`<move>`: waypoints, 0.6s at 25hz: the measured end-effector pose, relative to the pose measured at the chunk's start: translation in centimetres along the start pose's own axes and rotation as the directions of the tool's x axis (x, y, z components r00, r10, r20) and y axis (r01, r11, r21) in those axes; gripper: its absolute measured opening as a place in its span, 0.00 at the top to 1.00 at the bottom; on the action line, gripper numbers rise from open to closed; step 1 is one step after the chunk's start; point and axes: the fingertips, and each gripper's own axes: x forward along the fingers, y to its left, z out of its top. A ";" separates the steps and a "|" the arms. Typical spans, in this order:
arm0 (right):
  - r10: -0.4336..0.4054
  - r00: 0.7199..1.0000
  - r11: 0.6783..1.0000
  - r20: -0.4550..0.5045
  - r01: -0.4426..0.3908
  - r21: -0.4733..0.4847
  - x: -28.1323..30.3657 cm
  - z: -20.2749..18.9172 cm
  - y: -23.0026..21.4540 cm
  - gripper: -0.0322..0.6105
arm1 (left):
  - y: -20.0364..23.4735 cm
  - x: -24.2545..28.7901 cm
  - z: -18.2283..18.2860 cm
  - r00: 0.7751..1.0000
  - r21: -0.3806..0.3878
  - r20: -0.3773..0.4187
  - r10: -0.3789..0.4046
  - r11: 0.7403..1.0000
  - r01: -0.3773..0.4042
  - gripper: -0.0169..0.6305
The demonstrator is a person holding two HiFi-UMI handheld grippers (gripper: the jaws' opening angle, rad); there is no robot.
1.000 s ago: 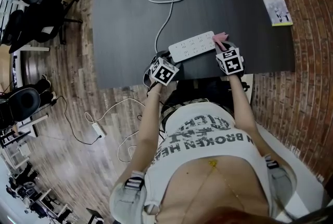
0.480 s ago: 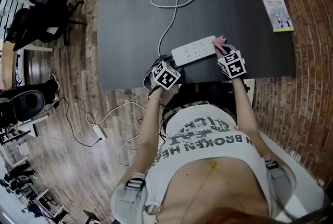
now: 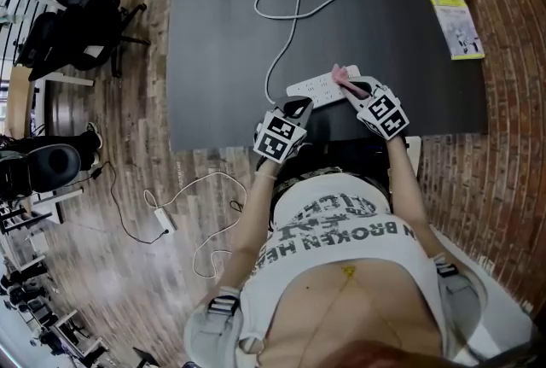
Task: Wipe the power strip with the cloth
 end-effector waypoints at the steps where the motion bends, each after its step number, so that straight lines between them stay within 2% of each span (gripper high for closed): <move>1: 0.012 1.000 1.000 0.017 -0.011 -0.014 -0.1 0.6 0.2 0.93 | -0.2 0.0 0.6 1.000 -0.005 0.027 -0.001 1.000 0.001 0.96; 7: 0.036 0.990 0.995 0.139 -0.022 -0.099 -1.5 5.2 1.0 0.92 | -1.0 -1.8 4.7 0.990 0.003 0.141 0.024 1.000 -0.025 0.96; 15: 0.032 0.954 0.994 0.297 0.001 -0.110 -4.9 11.0 1.9 0.92 | -1.5 -5.0 10.6 0.952 0.028 0.299 0.070 0.996 -0.082 0.96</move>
